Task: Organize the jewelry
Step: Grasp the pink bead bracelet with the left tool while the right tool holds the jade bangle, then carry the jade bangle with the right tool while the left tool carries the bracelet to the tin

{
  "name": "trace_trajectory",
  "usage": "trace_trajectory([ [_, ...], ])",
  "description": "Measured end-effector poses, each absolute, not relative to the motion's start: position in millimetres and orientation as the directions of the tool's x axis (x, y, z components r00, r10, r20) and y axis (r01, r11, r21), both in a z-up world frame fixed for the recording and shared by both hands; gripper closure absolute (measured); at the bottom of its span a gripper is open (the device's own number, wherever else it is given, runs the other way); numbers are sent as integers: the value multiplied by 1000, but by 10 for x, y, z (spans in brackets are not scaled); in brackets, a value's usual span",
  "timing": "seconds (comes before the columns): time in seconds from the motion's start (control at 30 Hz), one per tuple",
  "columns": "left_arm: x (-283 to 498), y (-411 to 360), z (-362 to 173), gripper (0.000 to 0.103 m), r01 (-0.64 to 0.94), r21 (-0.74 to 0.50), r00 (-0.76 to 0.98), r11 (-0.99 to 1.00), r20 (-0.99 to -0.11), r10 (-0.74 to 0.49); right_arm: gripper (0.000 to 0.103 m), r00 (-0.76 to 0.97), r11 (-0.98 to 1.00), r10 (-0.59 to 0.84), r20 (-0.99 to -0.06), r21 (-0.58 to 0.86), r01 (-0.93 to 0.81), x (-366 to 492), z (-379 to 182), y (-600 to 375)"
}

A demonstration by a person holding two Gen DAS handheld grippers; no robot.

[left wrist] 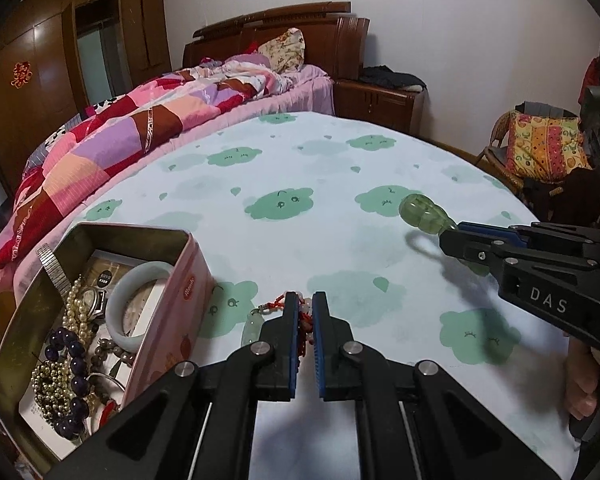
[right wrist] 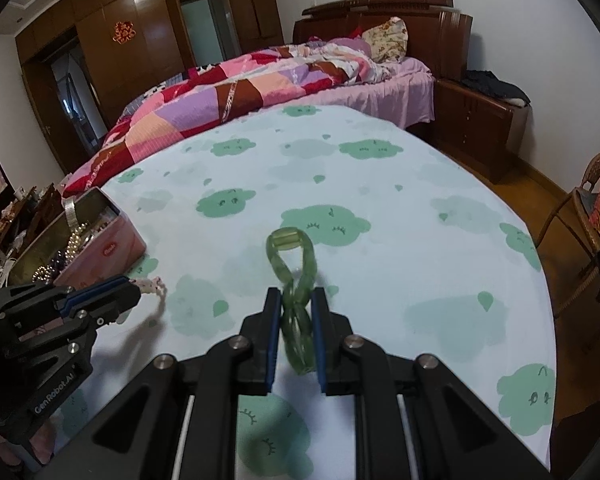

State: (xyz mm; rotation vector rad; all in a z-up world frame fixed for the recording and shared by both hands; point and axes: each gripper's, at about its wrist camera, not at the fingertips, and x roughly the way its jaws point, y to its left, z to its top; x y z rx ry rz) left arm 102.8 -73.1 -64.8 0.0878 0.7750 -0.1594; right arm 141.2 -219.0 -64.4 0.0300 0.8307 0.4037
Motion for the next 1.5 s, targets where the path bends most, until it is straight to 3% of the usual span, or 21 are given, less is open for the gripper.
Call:
trace_trajectory([
  [1.0, 616, -768, -266, 98, 179, 19, 815, 984, -563, -137, 85, 740, 923, 356, -571, 93, -373, 1148, -418, -2136],
  [1.5, 471, -366, 115, 98, 112, -33, 851, 993, -513, -113, 85, 754, 895, 411, -512, 73, -439, 992, -200, -1856],
])
